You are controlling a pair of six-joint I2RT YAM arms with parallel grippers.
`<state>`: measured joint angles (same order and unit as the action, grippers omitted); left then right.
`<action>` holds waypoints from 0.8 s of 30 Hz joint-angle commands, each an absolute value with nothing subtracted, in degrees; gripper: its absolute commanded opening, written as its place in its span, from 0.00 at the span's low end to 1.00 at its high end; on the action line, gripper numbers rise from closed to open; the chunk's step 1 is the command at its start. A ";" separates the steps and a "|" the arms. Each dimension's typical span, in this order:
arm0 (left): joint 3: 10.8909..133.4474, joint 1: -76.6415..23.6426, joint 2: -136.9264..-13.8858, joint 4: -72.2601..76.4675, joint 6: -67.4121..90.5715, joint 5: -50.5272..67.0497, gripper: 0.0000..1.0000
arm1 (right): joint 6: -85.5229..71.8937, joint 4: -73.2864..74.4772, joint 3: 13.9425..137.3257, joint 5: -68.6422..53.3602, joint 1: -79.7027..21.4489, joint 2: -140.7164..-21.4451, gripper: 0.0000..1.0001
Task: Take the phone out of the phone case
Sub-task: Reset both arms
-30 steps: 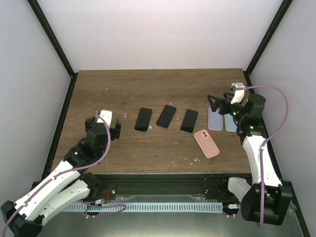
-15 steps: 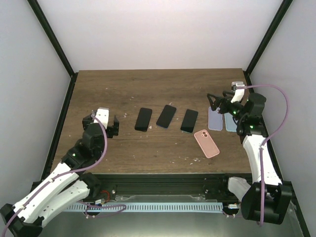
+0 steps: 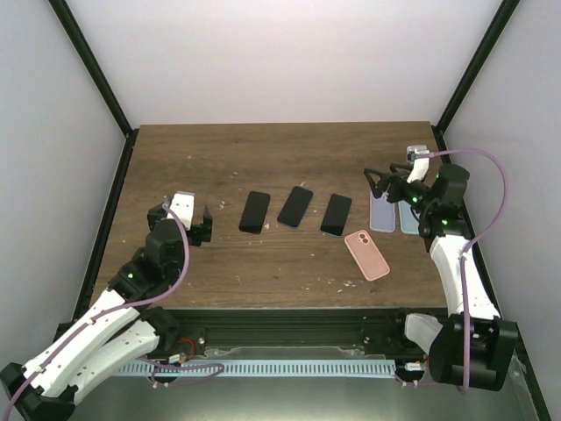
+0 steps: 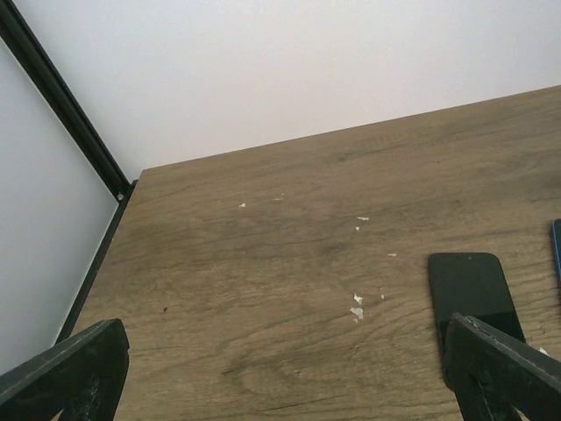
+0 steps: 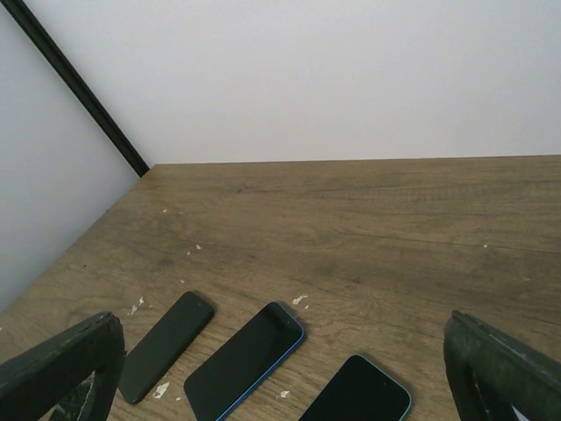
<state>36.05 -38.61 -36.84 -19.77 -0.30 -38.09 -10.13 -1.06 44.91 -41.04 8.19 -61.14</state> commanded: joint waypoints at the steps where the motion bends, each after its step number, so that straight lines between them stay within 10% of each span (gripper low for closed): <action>1: 35.61 -38.37 -36.10 -18.62 -1.12 -37.18 1.00 | -9.63 -2.82 44.64 -43.03 8.77 -60.75 1.00; 24: 35.94 -38.41 -36.93 -19.34 -1.06 -35.54 1.00 | -9.20 -2.35 44.57 -44.85 8.79 -61.43 1.00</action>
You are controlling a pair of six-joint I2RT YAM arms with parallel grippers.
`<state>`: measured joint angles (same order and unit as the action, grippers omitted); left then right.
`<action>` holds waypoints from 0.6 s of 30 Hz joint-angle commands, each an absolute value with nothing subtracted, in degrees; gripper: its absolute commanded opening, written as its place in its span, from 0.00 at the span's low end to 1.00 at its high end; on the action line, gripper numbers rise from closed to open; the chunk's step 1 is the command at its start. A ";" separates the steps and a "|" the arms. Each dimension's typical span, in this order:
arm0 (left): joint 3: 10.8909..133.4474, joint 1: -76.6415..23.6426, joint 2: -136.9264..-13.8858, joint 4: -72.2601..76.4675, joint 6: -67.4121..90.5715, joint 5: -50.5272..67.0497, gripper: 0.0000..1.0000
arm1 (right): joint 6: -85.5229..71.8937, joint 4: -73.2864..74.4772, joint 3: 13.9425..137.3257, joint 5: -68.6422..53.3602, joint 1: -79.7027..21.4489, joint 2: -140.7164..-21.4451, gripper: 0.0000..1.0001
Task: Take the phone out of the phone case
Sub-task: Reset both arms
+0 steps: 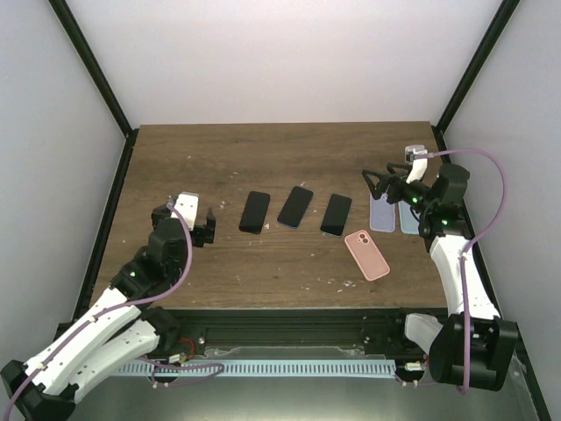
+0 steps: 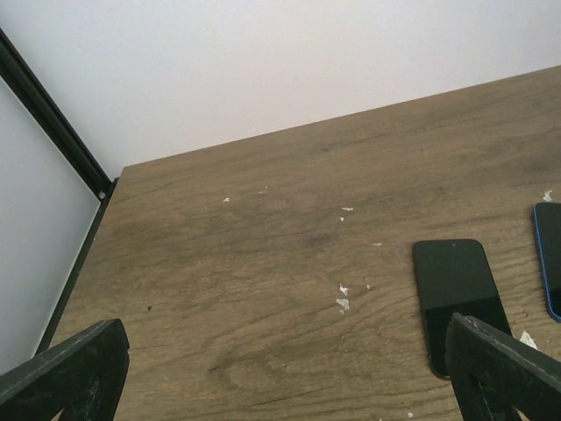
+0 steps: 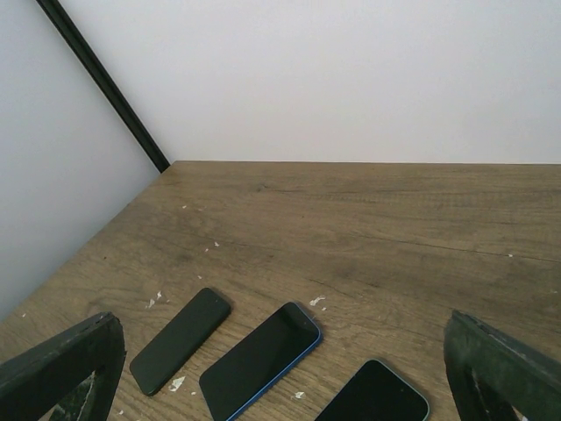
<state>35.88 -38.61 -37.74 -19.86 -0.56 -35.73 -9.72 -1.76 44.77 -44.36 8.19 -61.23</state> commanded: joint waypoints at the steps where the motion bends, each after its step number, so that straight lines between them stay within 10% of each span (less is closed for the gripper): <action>1: 35.88 -38.34 -36.79 -19.13 -1.25 -35.63 1.00 | -9.23 -2.40 44.40 -44.97 8.79 -61.39 1.00; 18: 35.49 -38.37 -36.30 -19.25 -1.13 -35.24 1.00 | -8.46 -2.00 44.33 -44.13 8.78 -61.10 1.00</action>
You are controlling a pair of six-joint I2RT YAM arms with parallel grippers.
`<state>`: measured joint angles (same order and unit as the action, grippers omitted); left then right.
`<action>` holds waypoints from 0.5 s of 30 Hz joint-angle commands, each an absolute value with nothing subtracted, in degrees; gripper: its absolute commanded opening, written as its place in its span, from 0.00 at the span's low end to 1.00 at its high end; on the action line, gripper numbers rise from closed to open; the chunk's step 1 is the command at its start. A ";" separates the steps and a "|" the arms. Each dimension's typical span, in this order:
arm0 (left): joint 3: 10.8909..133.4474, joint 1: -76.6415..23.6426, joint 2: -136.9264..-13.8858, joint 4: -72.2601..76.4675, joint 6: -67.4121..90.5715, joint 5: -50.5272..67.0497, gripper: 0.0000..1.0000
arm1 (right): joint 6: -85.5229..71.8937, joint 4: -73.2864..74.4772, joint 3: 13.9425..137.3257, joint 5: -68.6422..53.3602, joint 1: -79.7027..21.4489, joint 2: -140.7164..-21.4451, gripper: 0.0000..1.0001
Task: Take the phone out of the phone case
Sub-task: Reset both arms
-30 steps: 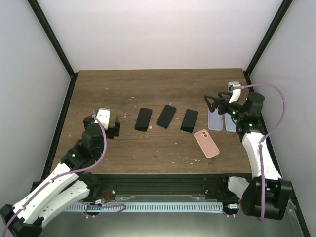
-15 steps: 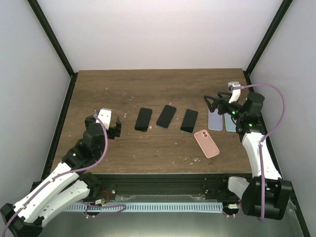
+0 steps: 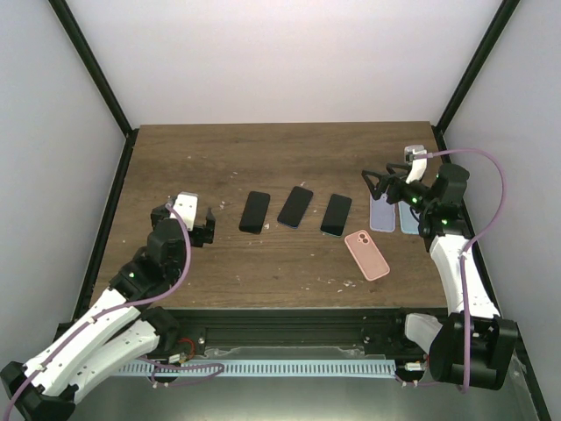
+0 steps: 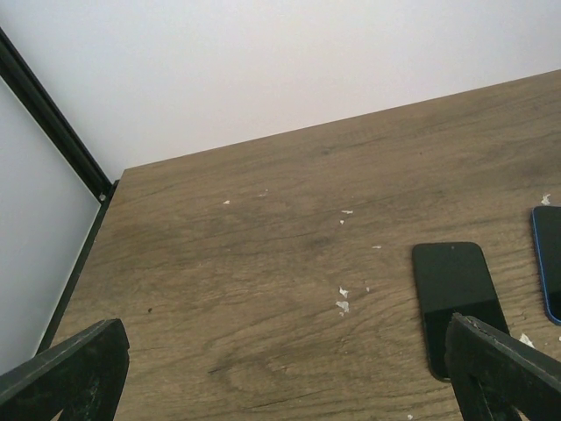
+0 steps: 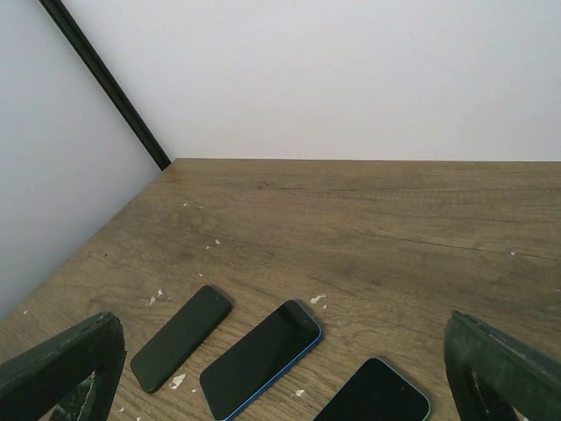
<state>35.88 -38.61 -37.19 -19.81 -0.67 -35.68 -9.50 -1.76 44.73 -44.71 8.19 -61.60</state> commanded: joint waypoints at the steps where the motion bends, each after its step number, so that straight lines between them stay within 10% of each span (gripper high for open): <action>1: 35.53 -38.37 -36.35 -19.08 -1.22 -35.24 1.00 | -8.44 -2.05 44.24 -44.12 8.79 -60.94 1.00; 15: 35.42 -38.40 -36.51 -19.31 -0.82 -35.66 1.00 | -8.67 -2.25 44.24 -42.55 8.79 -61.08 1.00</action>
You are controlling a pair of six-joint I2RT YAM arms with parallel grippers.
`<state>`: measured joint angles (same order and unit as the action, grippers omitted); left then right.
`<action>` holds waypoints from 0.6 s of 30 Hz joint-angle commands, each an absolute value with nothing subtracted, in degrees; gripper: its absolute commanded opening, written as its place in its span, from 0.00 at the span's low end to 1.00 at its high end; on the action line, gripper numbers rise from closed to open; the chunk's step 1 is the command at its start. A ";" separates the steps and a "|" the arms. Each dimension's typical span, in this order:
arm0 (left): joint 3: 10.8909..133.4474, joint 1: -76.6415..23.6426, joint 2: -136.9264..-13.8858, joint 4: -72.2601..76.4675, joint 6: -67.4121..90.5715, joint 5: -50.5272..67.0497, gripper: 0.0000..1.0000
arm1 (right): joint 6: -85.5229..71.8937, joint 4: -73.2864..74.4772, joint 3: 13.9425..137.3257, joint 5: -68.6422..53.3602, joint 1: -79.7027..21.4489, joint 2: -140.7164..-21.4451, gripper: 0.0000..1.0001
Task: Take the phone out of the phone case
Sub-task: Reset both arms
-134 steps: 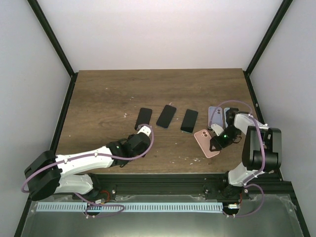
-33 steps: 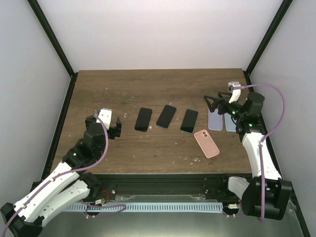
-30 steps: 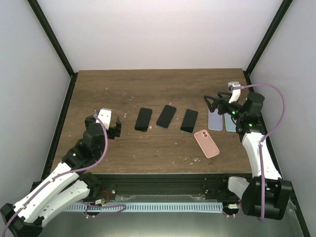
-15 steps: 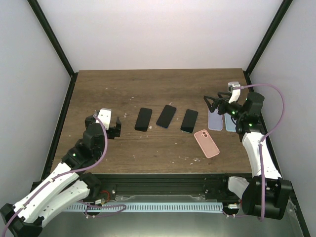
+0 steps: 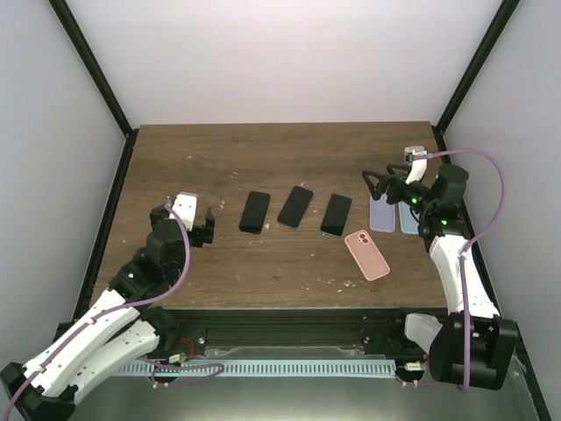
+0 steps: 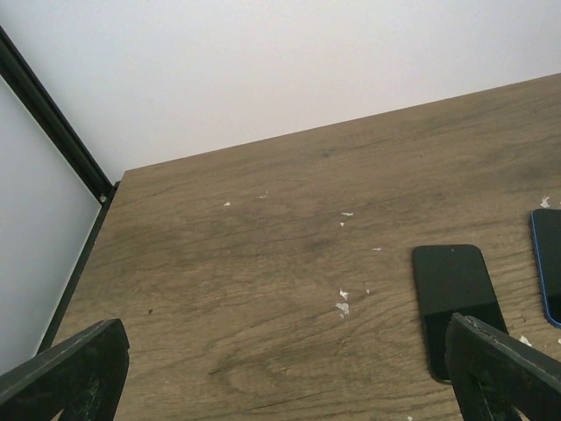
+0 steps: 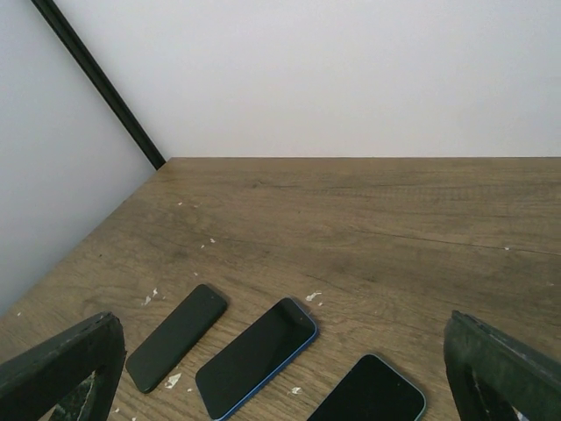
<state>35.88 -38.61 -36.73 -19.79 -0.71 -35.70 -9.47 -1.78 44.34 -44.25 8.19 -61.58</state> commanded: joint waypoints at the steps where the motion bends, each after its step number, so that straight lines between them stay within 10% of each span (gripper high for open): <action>1: 35.35 -38.40 -36.62 -19.17 -0.73 -35.60 1.00 | -8.63 -2.18 44.12 -42.01 8.79 -60.75 1.00; 18: 34.80 -38.34 -37.44 -18.98 -0.85 -35.60 1.00 | -9.44 -2.94 42.92 -39.22 8.79 -59.23 1.00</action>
